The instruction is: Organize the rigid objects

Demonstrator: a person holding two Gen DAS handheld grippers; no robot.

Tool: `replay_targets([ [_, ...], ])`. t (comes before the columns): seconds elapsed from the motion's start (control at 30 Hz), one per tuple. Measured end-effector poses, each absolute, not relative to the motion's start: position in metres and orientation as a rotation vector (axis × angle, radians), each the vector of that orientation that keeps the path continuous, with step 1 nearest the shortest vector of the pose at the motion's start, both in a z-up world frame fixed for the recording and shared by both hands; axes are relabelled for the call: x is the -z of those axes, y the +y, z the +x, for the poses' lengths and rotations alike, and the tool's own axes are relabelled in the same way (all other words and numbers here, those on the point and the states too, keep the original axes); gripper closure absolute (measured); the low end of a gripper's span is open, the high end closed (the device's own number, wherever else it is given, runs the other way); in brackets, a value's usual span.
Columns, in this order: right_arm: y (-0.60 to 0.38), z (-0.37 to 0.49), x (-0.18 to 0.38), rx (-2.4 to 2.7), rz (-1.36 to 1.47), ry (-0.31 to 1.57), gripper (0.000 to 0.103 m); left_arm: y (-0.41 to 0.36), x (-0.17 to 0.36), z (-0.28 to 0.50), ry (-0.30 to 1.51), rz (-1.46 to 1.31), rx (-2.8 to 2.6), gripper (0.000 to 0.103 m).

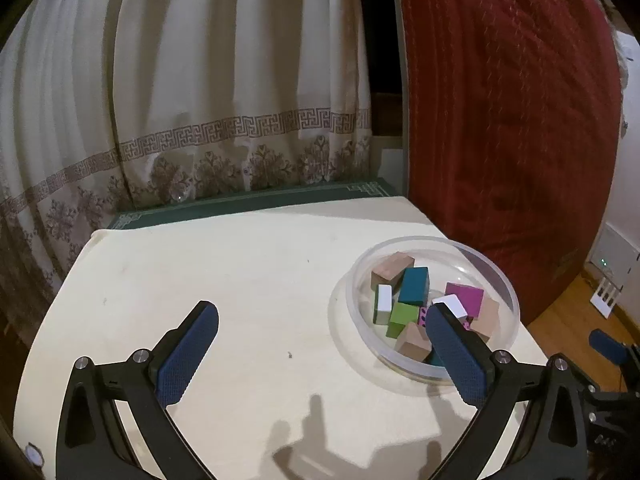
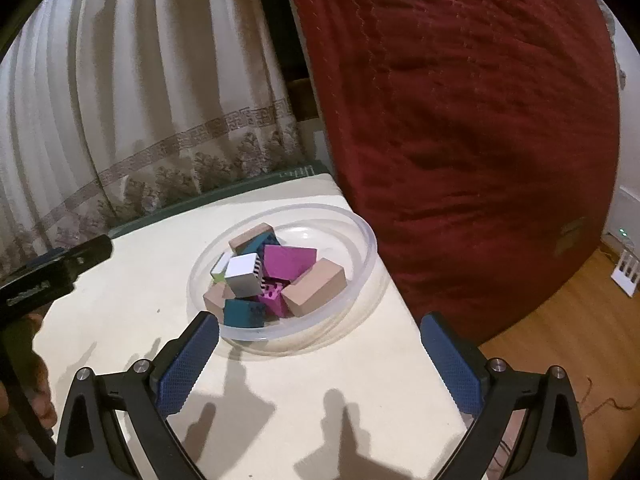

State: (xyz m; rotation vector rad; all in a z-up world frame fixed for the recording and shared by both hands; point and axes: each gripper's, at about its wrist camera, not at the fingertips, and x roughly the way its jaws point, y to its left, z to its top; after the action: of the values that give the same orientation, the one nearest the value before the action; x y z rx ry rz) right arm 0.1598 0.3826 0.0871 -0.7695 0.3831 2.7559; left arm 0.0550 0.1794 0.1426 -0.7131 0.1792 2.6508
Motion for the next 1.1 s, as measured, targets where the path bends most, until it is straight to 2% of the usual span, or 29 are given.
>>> replay_targets([
  [0.2,0.378,0.162,-0.098,-2.753,-0.742,0.337,0.000,0.173,-0.146,0.061,0.154,-0.708,-2.628,0.000],
  [0.5,0.357,0.159,-0.117,-2.757,-0.684,0.155,0.000,0.172,-0.147,0.064,0.202,-0.704,-2.648,0.000],
  [0.7,0.351,0.152,-0.116,-2.763,-0.695,0.145,0.000,0.178,-0.147,0.069,0.296,-0.669,-2.711,0.000],
  [0.9,0.350,0.146,-0.116,-2.748,-0.697,0.113,0.000,0.185,-0.145,0.068,0.287,-0.689,-2.666,0.000],
  [1.1,0.353,0.138,-0.108,-2.733,-0.739,0.100,0.000,0.201,-0.137,0.064,0.356,-0.708,-2.660,0.000],
])
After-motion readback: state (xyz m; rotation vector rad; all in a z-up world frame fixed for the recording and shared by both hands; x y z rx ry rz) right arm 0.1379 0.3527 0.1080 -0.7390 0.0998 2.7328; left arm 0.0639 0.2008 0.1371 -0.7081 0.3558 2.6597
